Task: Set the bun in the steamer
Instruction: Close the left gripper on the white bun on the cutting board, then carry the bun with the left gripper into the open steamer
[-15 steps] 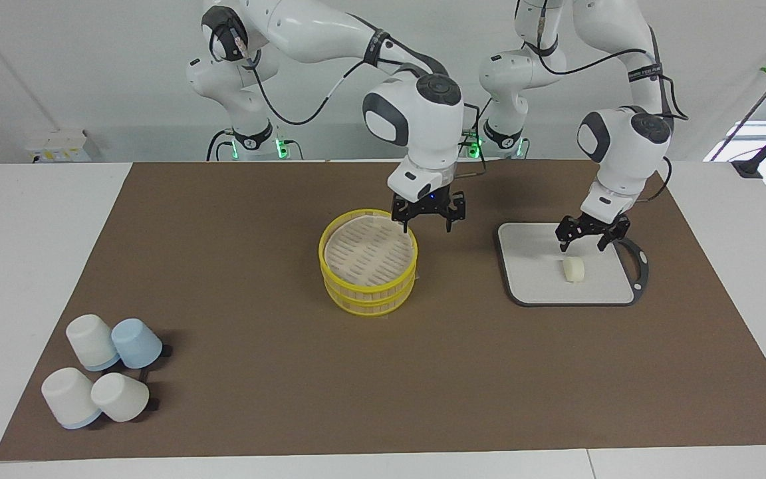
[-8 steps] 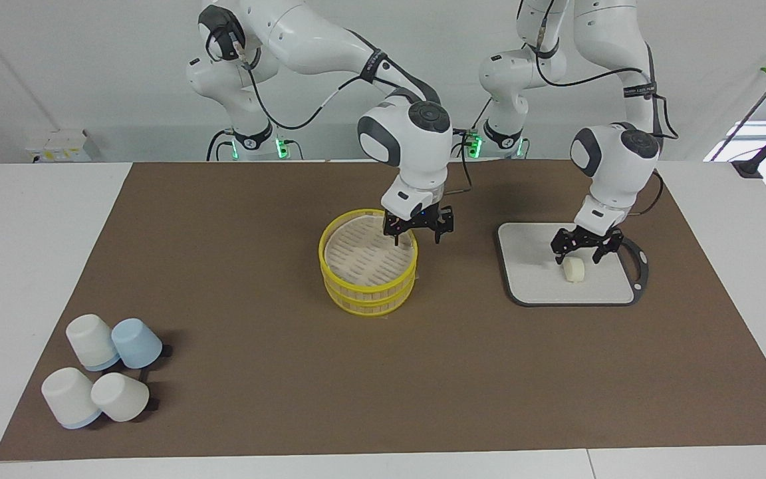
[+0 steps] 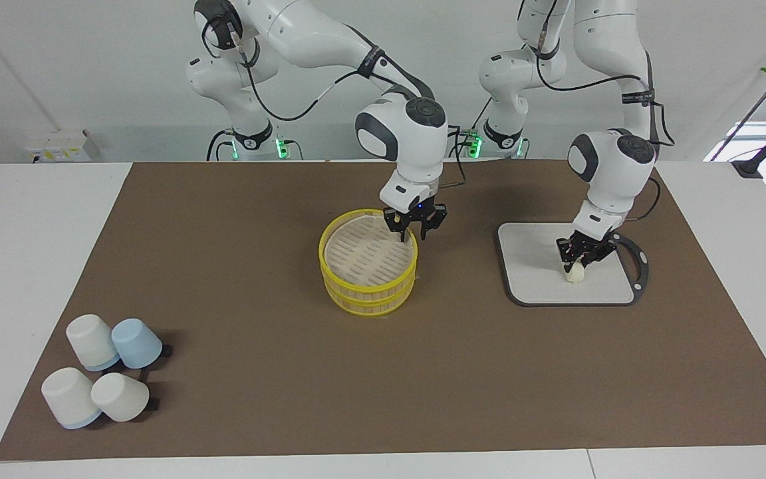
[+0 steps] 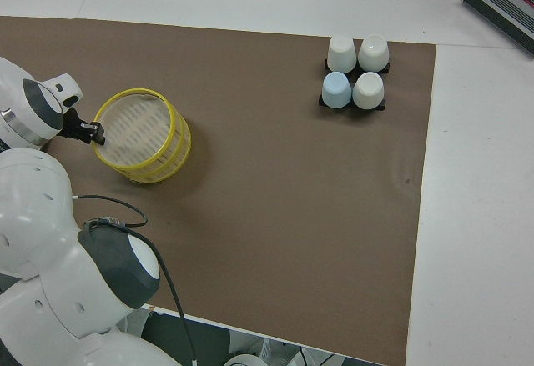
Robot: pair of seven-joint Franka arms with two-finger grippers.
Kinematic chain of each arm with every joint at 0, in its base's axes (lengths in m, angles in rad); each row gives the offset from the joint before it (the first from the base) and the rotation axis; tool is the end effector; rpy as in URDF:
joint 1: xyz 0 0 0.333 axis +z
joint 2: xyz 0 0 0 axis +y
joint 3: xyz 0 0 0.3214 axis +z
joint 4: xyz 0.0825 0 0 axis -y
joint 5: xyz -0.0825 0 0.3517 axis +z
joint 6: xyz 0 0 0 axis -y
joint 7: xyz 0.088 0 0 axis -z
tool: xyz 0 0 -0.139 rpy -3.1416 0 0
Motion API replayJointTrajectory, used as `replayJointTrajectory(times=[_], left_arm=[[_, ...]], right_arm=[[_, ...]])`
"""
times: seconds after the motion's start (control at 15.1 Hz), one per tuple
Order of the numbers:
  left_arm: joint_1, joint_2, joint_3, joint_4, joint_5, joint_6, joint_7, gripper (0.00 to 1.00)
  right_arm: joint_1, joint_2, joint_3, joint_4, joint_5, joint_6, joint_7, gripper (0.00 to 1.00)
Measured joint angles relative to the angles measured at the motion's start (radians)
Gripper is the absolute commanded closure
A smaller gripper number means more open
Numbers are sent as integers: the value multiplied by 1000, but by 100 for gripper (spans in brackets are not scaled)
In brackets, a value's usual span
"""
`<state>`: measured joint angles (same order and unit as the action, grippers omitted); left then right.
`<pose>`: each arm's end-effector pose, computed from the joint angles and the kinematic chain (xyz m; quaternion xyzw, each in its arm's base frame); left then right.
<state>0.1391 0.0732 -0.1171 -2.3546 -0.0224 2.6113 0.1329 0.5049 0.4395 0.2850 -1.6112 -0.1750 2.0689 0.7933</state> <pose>0.5102 0.0114 0.3153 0.9947 -0.0455 0.0924 0.0036 0.4837 0.4376 0.3715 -0.9994 -0.0248 -0.0261 0.0010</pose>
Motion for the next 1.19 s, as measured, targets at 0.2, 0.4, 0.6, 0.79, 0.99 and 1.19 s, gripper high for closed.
replayJointTrajectory(times=[0.2,0.4,0.6,0.79,0.99,1.19], left_arm=[[0,0,0,12,0,-6,0,78],[-10,-1,-6,105,-1,-162,-15,77],[-79,-13,-11,259,-1,-387,-165,77],[-205,-25,-18,399,-1,-569,-393,77],[-345,-24,-23,495,-1,-652,-626,77],[-503,-18,-27,514,0,-652,-822,77]], right_arm=[[-2,-1,-6,0,-7,12,-23,100],[-2,-2,-7,15,-7,-11,-28,100],[-6,-12,-7,101,-5,-143,-74,100],[-59,-46,-8,151,-5,-242,-215,100],[-165,-83,-8,157,-4,-313,-390,100],[-243,-115,-8,157,-4,-389,-502,100]])
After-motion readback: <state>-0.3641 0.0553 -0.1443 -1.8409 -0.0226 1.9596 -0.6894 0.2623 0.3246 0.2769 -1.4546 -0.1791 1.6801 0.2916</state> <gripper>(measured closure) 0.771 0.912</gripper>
